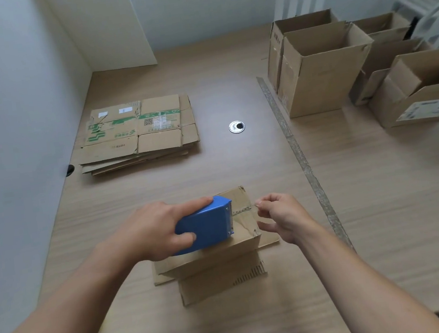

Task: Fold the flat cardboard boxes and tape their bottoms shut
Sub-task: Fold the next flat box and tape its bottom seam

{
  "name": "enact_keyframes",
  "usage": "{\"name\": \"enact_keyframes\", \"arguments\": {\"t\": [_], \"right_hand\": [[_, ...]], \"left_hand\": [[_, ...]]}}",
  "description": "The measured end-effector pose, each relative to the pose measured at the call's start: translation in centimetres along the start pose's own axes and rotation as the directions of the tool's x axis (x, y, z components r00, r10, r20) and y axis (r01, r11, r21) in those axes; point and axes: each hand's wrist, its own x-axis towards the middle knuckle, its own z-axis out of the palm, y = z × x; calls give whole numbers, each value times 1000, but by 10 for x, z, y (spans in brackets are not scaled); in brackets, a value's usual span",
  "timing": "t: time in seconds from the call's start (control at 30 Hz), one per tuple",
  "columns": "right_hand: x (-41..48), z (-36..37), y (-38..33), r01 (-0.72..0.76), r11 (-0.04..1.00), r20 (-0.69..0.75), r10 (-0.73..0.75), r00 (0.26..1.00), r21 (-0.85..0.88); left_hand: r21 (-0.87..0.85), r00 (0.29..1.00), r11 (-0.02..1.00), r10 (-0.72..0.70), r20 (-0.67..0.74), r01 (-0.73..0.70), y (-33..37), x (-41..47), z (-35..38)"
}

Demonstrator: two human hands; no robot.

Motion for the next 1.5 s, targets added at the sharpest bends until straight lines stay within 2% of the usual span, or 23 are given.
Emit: {"name": "enact_keyframes", "arguments": {"t": [0.23, 0.4, 0.53, 0.57, 0.63, 0.67, 0.73, 1.1, 1.37, 1.5], "right_hand": [[4, -3, 1, -31, 1000, 14, 31, 999, -4], [2, 4, 7, -77, 997, 78, 79, 994, -26], [-2, 8, 11, -92, 995, 49, 93, 994, -37], [-4, 7, 12, -51, 994, 10, 52, 999, -93], [-5, 4, 12, 144, 938, -60, -171, 983, -315], [-7, 5, 11, 248, 878, -55, -295, 954, -409], [-10, 12, 12, 349, 814, -19, -403, 915, -463], [-5, 33, 27, 365, 813, -46, -430, 902, -454], [-3, 35, 26, 334, 816, -9, -383, 924, -471], [0, 34, 28, 334, 753, -54, -439, 897, -567]], "left_hand": [[2, 1000, 1000, -15, 15, 15, 2, 0, 0], [13, 999, 999, -37, 31, 36, 3, 1, -1], [28, 998, 999, -47, 44, 46, 2, -1, 0], [20, 997, 999, -50, 54, 49, 1, 0, -1], [4, 996, 999, -54, 70, 54, 2, 0, -2], [2, 996, 998, -55, 73, 55, 3, 0, -3], [-3, 996, 998, -59, 73, 60, 3, 0, -4], [-53, 994, 995, -84, 70, 88, 0, -12, -6], [-250, 976, 956, -106, 193, 153, -22, -24, -19], [-380, 955, 897, -127, 267, 225, -54, -52, -31]]}}
